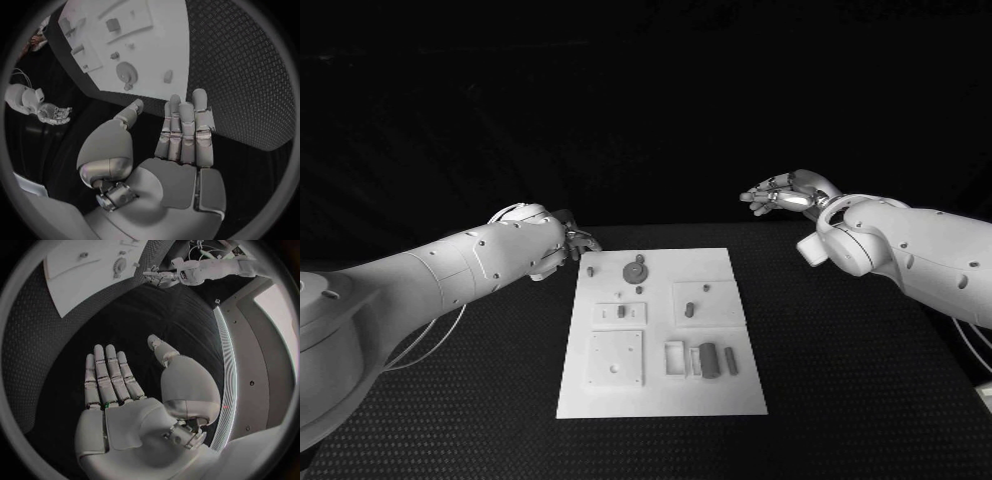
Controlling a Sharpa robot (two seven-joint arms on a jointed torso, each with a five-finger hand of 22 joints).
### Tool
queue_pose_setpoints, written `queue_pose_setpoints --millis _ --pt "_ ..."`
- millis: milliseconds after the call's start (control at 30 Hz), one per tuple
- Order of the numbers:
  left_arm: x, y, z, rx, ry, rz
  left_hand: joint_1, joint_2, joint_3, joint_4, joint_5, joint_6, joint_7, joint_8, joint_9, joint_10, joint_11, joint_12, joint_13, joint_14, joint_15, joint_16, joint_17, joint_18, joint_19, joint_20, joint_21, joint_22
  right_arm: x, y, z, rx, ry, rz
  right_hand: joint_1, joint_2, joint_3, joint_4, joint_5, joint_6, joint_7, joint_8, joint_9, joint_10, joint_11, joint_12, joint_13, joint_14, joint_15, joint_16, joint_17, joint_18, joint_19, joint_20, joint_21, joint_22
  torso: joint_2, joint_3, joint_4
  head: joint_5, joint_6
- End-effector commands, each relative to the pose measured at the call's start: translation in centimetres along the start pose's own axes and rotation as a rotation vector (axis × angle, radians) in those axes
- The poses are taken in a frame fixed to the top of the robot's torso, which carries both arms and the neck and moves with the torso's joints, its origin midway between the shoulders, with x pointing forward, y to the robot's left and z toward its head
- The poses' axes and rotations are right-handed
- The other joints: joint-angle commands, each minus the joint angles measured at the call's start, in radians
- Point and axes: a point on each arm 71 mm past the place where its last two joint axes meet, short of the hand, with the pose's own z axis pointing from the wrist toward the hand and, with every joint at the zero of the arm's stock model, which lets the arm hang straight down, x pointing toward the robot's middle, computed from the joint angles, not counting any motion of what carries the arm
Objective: Assemble the parts on the task board
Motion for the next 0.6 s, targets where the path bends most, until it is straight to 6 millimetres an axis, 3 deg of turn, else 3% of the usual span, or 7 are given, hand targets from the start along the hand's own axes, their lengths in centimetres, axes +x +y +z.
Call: queue_pose_setpoints --millis 33,167,267,600 --pt "0.7 -0.2 0.2 0.015 0.042 0.026 0.001 0.014 -0.003 -0.007 0.002 0.01 0.0 -0.008 -0.002 0.004 0.0 -0.006 -0.005 -0.007 -0.001 -0.004 0.001 0.01 -0.005 0.0 -0.007 0.002 0.2 0.2 0.0 -0.015 0.017 0.002 -0.005 -0.001 -0.001 0.004 0.0 -0.008 0.061 0.003 -0.002 -0.006 0.002 0.005 -0.001 -0.009 0.0 -0.004 0.001 -0.019 -0.005 0.001 -0.004 0.002 0.0 0.0002 0.0004 -0.001 -0.007" --pt "1.0 0.1 0.6 -0.002 0.041 0.03 0.005 0.038 -0.01 -0.03 0.006 -0.016 0.004 -0.043 -0.037 0.029 -0.005 -0.015 -0.021 0.002 -0.005 0.002 0.004 0.012 0.004 -0.003 -0.004 0.011 0.3 0.3 0.1 -0.016 0.018 0.002 -0.005 -0.001 -0.001 0.004 0.0 -0.008 0.061 0.003 -0.002 -0.006 0.002 0.005 -0.001 -0.009 0.0 -0.004 0.001 -0.019 -0.005 0.001 -0.004 0.002 0.0 0.0004 0.0001 0.0 -0.012" --pt "1.3 0.2 0.7 -0.008 0.047 0.034 0.005 0.048 -0.01 -0.043 0.019 0.012 0.008 -0.038 -0.047 0.037 -0.005 -0.022 -0.03 0.003 -0.005 0.001 0.004 0.011 0.006 -0.003 -0.006 0.015 0.3 0.3 0.0 -0.016 0.018 0.002 -0.005 -0.001 -0.001 0.004 0.0 -0.008 0.061 0.003 -0.002 -0.006 0.002 0.005 -0.001 -0.009 0.0 -0.004 0.001 -0.019 -0.005 0.001 -0.004 0.002 -0.001 0.001 -0.0002 0.001 -0.014" --pt "2.6 0.1 0.9 -0.015 0.071 0.051 0.009 0.053 -0.01 -0.056 0.022 0.023 0.01 -0.037 -0.055 0.043 -0.005 -0.025 -0.035 0.005 -0.006 0.001 0.004 0.011 0.007 -0.004 -0.007 0.018 0.5 0.4 0.1 -0.018 0.02 0.003 -0.005 -0.001 -0.001 0.004 0.0 -0.008 0.06 0.004 -0.002 -0.006 0.002 0.005 -0.001 -0.009 0.0 -0.004 0.002 -0.019 -0.005 0.001 -0.005 0.003 -0.001 0.0006 0.0009 0.001 -0.018"
